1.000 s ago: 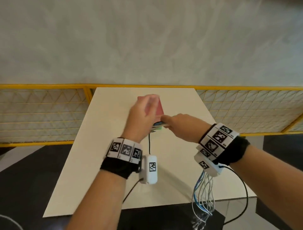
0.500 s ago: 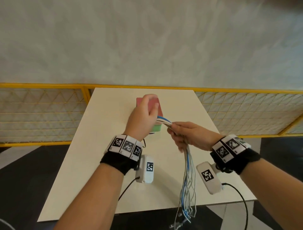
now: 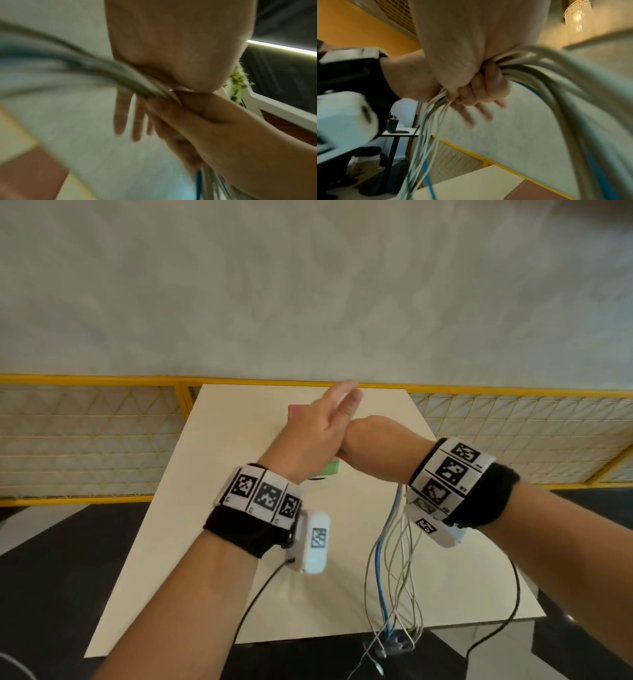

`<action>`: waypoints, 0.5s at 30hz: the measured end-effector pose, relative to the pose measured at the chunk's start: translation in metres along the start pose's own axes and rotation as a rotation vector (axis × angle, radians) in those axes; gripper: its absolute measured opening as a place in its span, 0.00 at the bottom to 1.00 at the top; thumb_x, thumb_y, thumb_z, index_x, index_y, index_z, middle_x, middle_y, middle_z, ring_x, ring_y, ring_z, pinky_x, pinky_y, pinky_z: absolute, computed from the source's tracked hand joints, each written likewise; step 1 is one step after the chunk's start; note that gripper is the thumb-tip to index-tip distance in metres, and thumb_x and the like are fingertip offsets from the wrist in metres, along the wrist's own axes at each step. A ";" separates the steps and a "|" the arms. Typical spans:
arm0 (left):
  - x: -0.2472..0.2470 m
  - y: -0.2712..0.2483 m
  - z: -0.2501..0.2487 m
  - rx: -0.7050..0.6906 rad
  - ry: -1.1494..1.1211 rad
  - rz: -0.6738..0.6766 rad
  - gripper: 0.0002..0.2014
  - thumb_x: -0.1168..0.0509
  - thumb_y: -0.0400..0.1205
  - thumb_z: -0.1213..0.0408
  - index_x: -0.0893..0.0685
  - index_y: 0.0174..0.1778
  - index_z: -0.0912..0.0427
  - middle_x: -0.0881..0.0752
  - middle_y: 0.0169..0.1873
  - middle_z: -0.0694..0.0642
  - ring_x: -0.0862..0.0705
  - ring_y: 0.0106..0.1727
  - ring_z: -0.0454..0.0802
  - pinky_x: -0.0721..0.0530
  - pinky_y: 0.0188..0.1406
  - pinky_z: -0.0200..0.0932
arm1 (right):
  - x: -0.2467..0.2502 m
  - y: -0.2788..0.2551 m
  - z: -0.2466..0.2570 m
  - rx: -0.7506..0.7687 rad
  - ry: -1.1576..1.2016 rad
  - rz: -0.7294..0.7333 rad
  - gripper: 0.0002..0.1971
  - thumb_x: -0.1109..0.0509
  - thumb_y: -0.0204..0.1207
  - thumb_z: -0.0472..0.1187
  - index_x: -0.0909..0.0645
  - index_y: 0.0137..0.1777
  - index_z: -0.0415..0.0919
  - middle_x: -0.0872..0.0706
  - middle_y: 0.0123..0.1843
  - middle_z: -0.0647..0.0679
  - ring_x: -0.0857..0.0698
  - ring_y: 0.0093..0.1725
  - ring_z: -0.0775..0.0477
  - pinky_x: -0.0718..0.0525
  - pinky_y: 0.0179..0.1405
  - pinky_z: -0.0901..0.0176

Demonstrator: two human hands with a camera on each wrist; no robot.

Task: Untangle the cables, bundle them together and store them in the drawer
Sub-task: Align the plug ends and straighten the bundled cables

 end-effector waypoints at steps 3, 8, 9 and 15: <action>-0.015 -0.006 0.013 0.103 -0.077 0.071 0.31 0.58 0.82 0.33 0.24 0.71 0.44 0.11 0.49 0.58 0.11 0.46 0.55 0.11 0.50 0.54 | 0.009 -0.001 0.000 -0.022 0.279 0.055 0.07 0.42 0.83 0.39 0.24 0.45 0.42 0.18 0.44 0.47 0.22 0.36 0.51 0.28 0.37 0.68; -0.014 -0.009 0.013 0.049 -0.074 0.147 0.39 0.56 0.75 0.29 0.19 0.67 0.51 0.11 0.51 0.53 0.11 0.51 0.50 0.13 0.56 0.57 | -0.005 -0.005 -0.036 -0.155 0.857 0.021 0.12 0.20 0.66 0.44 0.21 0.42 0.54 0.15 0.39 0.62 0.18 0.34 0.62 0.22 0.36 0.73; -0.014 -0.009 0.012 0.024 -0.061 0.172 0.39 0.55 0.75 0.28 0.16 0.64 0.52 0.11 0.51 0.55 0.12 0.52 0.52 0.14 0.57 0.59 | -0.012 -0.007 -0.049 -0.226 0.884 0.035 0.15 0.18 0.64 0.44 0.22 0.42 0.52 0.15 0.40 0.59 0.18 0.32 0.55 0.20 0.33 0.66; -0.020 -0.006 0.023 -0.024 0.134 0.261 0.35 0.46 0.74 0.28 0.13 0.55 0.55 0.10 0.46 0.62 0.12 0.48 0.58 0.15 0.51 0.62 | -0.023 -0.009 -0.064 -0.244 0.989 -0.002 0.12 0.26 0.68 0.30 0.26 0.46 0.40 0.18 0.44 0.51 0.21 0.26 0.58 0.21 0.24 0.64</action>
Point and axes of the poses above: each hand's wrist, its own y-axis towards the middle knuckle, its own x-axis out of the back of the hand, z = x × y, the point moved 10 cm from there along y, towards the middle knuckle
